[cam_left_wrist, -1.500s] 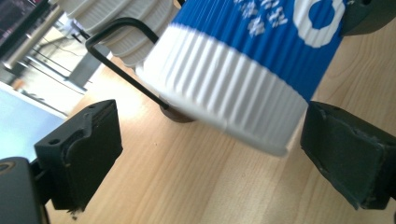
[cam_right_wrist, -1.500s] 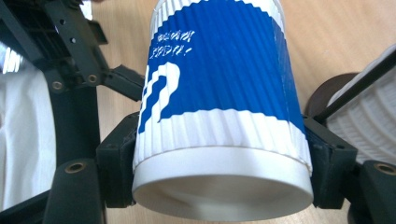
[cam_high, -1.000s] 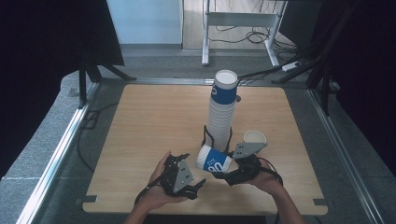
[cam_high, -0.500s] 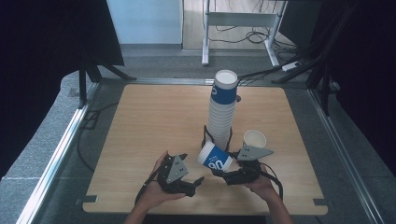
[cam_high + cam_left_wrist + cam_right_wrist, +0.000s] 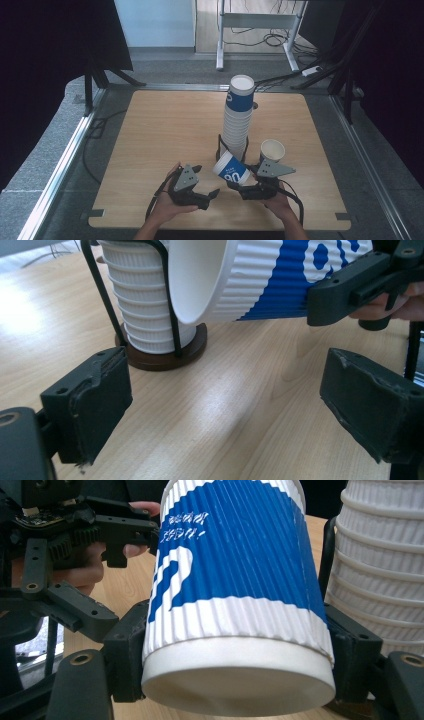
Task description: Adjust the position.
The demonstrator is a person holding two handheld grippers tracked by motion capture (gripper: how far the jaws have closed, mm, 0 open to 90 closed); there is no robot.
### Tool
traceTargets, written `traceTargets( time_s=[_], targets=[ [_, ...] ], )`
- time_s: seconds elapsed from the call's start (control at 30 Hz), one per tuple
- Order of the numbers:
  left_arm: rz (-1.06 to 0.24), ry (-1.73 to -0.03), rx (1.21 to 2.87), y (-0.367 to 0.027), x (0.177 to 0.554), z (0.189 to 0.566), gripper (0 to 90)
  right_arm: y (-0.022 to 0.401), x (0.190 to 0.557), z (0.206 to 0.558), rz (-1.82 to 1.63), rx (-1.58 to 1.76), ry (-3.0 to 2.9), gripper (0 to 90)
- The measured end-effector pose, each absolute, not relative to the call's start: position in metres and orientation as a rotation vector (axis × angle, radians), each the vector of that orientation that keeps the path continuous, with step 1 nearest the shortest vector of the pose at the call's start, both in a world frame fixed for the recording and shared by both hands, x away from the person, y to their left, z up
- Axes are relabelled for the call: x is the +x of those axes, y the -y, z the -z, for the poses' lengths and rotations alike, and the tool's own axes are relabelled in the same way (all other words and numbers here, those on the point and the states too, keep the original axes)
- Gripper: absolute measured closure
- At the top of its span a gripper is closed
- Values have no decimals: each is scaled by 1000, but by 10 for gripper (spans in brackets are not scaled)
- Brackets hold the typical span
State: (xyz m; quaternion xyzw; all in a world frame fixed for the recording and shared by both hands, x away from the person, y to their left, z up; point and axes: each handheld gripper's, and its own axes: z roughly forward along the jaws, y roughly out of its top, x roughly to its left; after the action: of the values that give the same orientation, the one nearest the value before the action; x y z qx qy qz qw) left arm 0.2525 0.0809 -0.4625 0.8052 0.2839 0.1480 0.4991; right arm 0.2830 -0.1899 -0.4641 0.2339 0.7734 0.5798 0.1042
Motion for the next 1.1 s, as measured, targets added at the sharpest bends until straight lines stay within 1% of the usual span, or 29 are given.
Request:
traceTargets(
  time_s=[0.33,0.47,0.83,1.1],
  targets=[
    [-265,-725,1894,-83,256,462,67,186,279,469,-1750,680,-2243,271],
    [-259,-733,1880,-85,256,461,67,187,277,469,-1777,668,-2215,271],
    [-190,-745,1821,-88,259,459,66,183,274,473,-1817,652,-2179,271],
    [-103,-742,1762,-92,262,457,64,181,272,475,-1841,630,-2164,271]
  ],
)
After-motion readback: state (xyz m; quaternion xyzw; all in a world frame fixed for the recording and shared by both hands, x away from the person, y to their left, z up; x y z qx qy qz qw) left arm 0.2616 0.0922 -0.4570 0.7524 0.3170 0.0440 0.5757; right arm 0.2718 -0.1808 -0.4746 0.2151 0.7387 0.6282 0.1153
